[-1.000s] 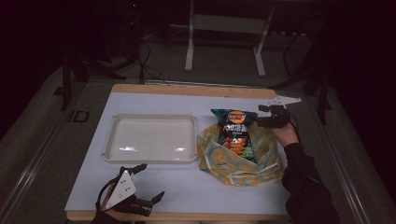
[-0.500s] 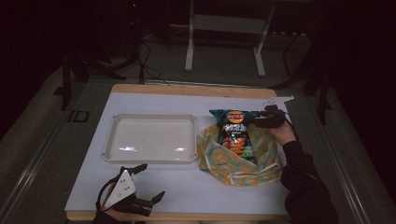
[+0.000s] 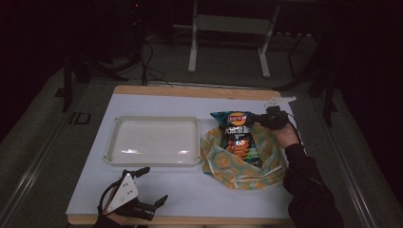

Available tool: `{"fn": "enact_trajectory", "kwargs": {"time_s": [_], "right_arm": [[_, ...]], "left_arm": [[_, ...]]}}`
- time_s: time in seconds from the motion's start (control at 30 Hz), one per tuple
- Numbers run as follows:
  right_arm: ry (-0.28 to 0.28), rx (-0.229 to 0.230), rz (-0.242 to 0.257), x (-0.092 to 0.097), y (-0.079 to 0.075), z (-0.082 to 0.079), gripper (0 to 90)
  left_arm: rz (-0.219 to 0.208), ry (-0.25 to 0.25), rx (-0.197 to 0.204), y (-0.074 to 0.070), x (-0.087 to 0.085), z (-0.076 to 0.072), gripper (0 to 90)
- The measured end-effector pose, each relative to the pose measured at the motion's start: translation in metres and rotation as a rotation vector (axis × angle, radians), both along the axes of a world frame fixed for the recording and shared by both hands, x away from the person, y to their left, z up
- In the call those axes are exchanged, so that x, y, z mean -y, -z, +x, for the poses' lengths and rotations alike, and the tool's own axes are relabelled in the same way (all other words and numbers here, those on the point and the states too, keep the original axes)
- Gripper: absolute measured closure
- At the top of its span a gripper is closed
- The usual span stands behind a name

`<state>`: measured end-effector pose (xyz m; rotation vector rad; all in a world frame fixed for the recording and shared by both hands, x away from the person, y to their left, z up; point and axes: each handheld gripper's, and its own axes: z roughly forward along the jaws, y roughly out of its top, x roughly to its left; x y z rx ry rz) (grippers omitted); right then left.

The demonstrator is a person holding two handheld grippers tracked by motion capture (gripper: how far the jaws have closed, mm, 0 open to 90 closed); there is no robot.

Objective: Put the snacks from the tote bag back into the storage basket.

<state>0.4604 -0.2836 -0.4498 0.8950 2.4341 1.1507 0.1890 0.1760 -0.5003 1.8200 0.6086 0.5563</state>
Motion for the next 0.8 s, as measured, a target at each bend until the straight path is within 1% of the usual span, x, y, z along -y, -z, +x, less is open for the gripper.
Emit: {"fn": "enact_trajectory", "kwargs": {"time_s": [0.1, 0.27, 0.3, 0.5, 0.57, 0.67, 0.8], "right_arm": [[0.001, 0.008, 0.008, 0.000, -0.002, -0.003, 90.0], [-0.009, 0.019, 0.044, 0.002, -0.006, -0.009, 90.0], [-0.011, 0.024, 0.060, 0.003, -0.008, -0.013, 90.0], [-0.024, 0.056, 0.083, 0.010, -0.016, -0.026, 90.0], [-0.026, 0.069, 0.098, 0.013, -0.020, -0.031, 90.0], [-0.034, 0.087, 0.128, 0.017, -0.025, -0.039, 90.0], [-0.048, 0.100, 0.164, 0.020, -0.032, -0.049, 90.0]], "left_arm": [[0.001, -0.001, 0.000, 0.000, 0.000, 0.000, 0.1], [0.001, -0.003, 0.001, 0.000, 0.000, 0.000, 0.0], [0.002, -0.003, 0.000, 0.000, 0.000, 0.000, 0.1], [0.003, -0.008, 0.003, 0.000, 0.000, 0.000, 0.0], [0.004, -0.007, 0.002, 0.000, 0.000, 0.000, 0.0], [0.005, -0.007, 0.003, 0.000, 0.000, 0.000, 0.0], [0.005, -0.008, 0.002, 0.000, 0.000, 0.001, 0.1]]}}
